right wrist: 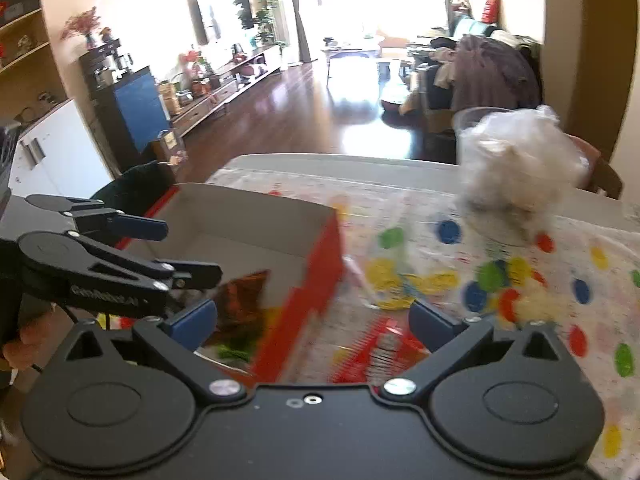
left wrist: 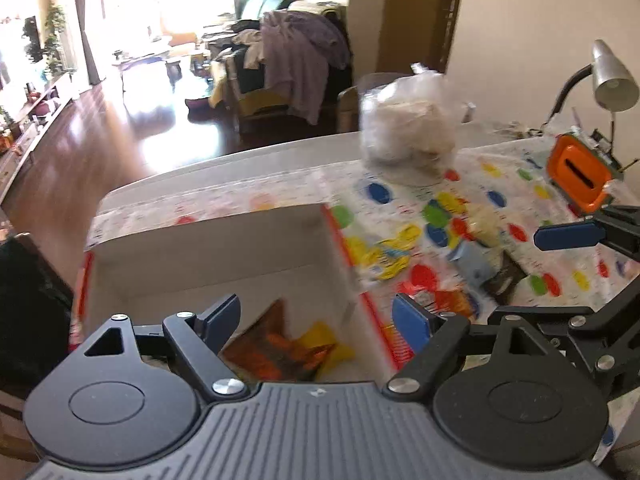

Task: Organize snacks
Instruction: 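Withdraw both open grippers from the box toward the table snacks, then grasp the pale yellow packet with the left gripper while the right grasps the teal candy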

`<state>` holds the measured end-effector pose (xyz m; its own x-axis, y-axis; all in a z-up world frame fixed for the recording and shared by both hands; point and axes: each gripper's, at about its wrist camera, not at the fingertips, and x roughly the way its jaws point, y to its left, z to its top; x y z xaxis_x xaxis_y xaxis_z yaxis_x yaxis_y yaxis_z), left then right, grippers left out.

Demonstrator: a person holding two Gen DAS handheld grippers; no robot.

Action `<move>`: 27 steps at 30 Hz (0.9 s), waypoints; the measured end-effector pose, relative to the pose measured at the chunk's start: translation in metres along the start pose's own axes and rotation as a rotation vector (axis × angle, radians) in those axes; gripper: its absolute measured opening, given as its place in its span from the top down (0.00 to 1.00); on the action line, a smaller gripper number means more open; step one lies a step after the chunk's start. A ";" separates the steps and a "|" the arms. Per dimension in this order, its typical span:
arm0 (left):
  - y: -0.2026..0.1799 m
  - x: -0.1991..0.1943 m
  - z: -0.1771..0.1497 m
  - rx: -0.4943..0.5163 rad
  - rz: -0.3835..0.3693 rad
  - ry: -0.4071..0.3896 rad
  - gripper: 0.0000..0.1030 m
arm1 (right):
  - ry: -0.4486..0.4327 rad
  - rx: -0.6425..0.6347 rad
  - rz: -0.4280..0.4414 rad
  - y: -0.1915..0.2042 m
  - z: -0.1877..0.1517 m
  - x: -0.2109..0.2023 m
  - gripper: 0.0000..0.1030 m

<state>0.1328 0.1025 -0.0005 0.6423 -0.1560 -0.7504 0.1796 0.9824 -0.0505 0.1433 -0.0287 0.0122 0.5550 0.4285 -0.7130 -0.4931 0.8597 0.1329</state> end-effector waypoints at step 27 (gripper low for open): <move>-0.215 0.147 0.080 0.198 -0.099 0.132 0.19 | 0.106 0.065 -0.214 -0.251 -0.051 -0.019 0.00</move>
<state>0.2485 -0.1402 -0.0470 0.5135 -0.2230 -0.8286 0.3875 0.9218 -0.0080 0.2225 -0.2672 -0.0434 0.5667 0.2063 -0.7977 -0.3263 0.9452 0.0126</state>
